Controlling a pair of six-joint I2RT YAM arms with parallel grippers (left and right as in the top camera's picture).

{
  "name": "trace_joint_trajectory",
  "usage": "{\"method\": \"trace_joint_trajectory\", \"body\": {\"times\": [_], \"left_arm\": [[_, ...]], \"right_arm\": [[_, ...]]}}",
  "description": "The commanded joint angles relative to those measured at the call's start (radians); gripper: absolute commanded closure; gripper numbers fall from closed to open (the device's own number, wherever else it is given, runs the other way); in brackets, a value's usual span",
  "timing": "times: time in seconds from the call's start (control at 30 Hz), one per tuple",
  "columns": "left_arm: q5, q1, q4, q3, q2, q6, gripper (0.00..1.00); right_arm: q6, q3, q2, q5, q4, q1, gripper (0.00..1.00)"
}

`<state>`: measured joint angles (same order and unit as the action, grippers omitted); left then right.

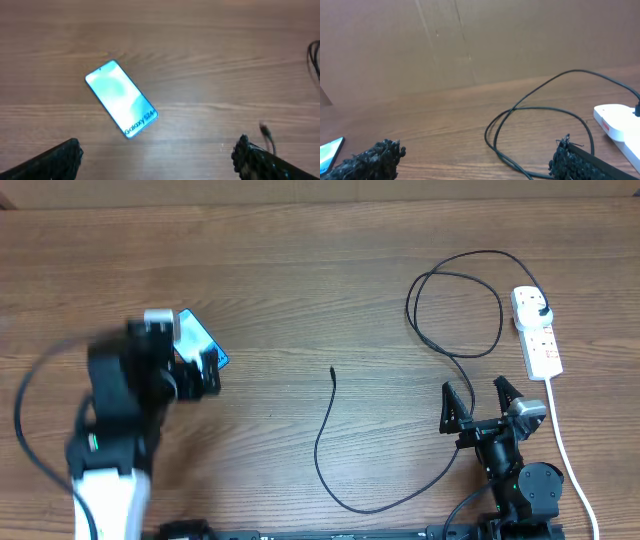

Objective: Plug charger to phone and switch on socket
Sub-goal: 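Move the left gripper over the Galaxy phone and lower onto it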

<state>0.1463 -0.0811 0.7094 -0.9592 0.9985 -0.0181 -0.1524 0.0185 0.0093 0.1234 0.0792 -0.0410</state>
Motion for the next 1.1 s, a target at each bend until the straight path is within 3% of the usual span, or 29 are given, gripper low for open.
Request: {"method": "trace_joint_trajectory", "body": {"times": [0.0,0.23,0.33,0.47,0.7,0.83,1.07], "left_arm": [[0.008,-0.004,0.134,-0.239,0.219,0.015,0.0],[0.117,-0.004,0.173,-0.285,0.436,0.003,0.0],[0.069,-0.004,0.174,-0.286,0.484,-0.141,0.0],[0.016,-0.004,0.184,-0.33,0.546,-0.248,0.0],[-0.018,-0.004,0.354,-0.646,0.834,-0.369,0.0],[-0.078,-0.004,0.38,-0.681,0.926,-0.511,0.0],[-0.094,-0.004,0.375,-0.68,1.023,-0.547,0.0]], "right_arm": [[0.008,-0.01,-0.006,-0.011,-0.003,-0.006,0.0],[0.008,-0.01,-0.006,-0.011,-0.003,-0.006,0.0],[0.008,-0.01,-0.006,-0.011,-0.003,-0.006,0.0],[0.008,-0.01,-0.006,-0.011,-0.003,-0.006,0.0],[0.008,-0.01,-0.006,-0.011,-0.003,-0.006,0.0],[0.008,-0.01,-0.006,-0.011,-0.003,-0.006,0.0],[0.008,-0.01,-0.006,-0.011,-0.003,-0.006,0.0]]}}
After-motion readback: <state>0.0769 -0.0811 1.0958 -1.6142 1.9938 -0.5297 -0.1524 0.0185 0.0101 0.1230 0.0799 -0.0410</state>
